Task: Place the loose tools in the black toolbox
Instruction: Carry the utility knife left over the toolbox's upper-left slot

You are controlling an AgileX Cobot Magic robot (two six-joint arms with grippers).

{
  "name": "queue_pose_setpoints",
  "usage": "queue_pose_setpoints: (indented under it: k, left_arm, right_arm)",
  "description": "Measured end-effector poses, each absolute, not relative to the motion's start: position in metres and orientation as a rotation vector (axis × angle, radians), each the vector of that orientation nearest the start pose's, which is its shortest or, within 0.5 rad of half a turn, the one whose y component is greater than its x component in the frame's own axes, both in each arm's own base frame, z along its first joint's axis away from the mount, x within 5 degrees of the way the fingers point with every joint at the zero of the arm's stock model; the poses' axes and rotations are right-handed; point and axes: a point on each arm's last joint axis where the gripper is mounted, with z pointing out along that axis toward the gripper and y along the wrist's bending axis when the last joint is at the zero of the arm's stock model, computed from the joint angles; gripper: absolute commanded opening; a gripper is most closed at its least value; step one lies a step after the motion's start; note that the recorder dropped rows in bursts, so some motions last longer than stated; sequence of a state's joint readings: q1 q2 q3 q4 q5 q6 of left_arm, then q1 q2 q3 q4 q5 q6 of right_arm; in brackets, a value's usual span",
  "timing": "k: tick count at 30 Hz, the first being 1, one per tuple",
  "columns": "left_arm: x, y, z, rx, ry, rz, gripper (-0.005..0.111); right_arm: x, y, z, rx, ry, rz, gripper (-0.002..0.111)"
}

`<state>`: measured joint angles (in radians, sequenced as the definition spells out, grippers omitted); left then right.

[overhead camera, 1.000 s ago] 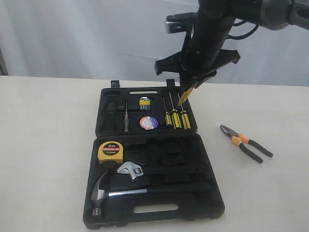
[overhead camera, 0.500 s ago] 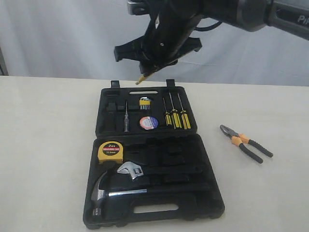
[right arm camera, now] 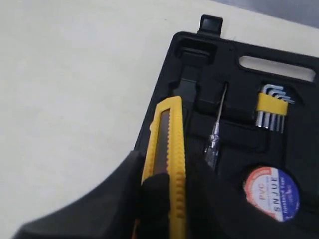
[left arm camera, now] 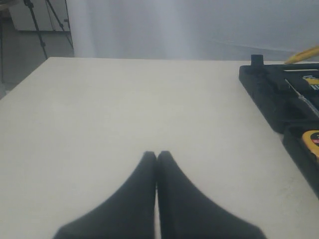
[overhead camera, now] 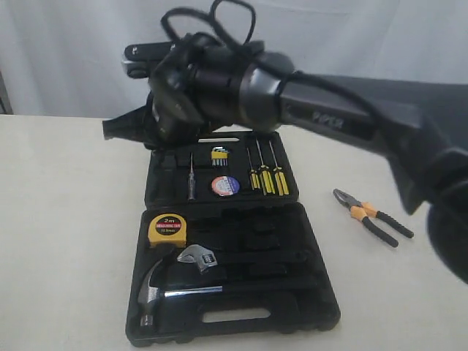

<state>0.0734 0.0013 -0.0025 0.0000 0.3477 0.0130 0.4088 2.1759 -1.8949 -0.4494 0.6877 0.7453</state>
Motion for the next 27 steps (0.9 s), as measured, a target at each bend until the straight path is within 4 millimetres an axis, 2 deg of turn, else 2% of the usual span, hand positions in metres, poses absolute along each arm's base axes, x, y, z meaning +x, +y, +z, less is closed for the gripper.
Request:
queue_pose_setpoints:
  k: [4,12,20,27]
  left_arm:
    - [0.053,0.004,0.183,-0.055,1.830,0.061,0.000]
    - [0.053,0.004,0.183,-0.055,1.830,0.061,0.000]
    - [0.053,0.004,0.183,-0.055,1.830,0.061,0.000]
    - [0.053,0.004,0.183,-0.055,1.830,0.061,0.000]
  right_arm:
    - [0.476,0.191,0.207,0.180,2.345,-0.008,-0.001]
    - [0.489,0.190,0.169,0.337,2.231,-0.079,-0.001]
    - [0.507,0.197,0.160,0.339,2.094,-0.022,-0.001]
    - [0.524,0.203,0.149,0.356,2.049,-0.017,-0.001]
